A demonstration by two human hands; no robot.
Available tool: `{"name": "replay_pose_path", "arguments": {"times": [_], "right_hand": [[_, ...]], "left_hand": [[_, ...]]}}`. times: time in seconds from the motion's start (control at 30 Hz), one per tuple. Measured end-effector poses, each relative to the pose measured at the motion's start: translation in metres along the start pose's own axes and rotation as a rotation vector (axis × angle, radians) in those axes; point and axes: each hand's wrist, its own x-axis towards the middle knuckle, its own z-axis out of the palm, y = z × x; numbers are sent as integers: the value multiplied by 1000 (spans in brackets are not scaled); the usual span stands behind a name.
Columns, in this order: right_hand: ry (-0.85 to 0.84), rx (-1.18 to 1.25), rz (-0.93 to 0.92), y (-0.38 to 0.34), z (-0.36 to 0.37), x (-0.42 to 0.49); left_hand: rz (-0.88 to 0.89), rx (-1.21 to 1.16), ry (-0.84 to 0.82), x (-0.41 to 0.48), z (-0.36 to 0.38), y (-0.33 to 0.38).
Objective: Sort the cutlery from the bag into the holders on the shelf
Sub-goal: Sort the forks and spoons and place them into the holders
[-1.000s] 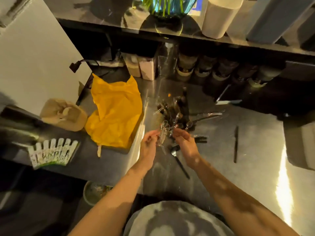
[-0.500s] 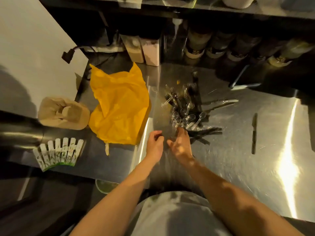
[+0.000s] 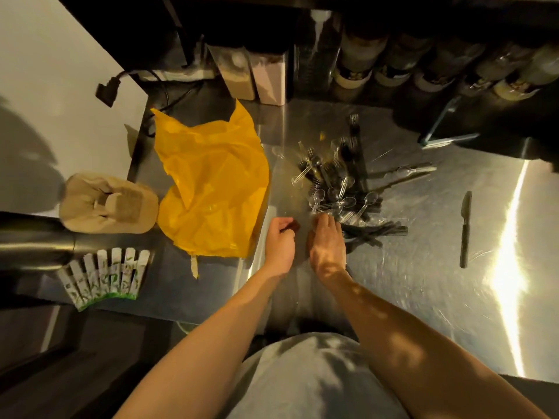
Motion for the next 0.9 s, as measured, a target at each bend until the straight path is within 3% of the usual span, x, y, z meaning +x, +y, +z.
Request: {"name": "replay_pose_path", "arguments": {"times": [0.27,0.4,0.5,0.6,0.67,0.77,0.9], "right_hand": [[0,137,101,4,-1,6],[-18,357,125,10,-7,2],[-103,562,146,11,-18,-3],[-216,599,102,16,-19,-6],[-204,639,65,19,-17,-7],[-216,613,19,25,-21,-12],[-245,659,91,31,-26,-20]], "left_hand": [[-86,-83,-14,-1,-3,-1],[-165,-182,-33,0,-3,2],[-213,-305,-128,-3,2,14],[-241,-389,-235,-7,10,21],[-266,-408,-253,-7,14,23],[-297,-381,-226,-11,22,24],[-306,-435,-132,-11,22,18]]}}
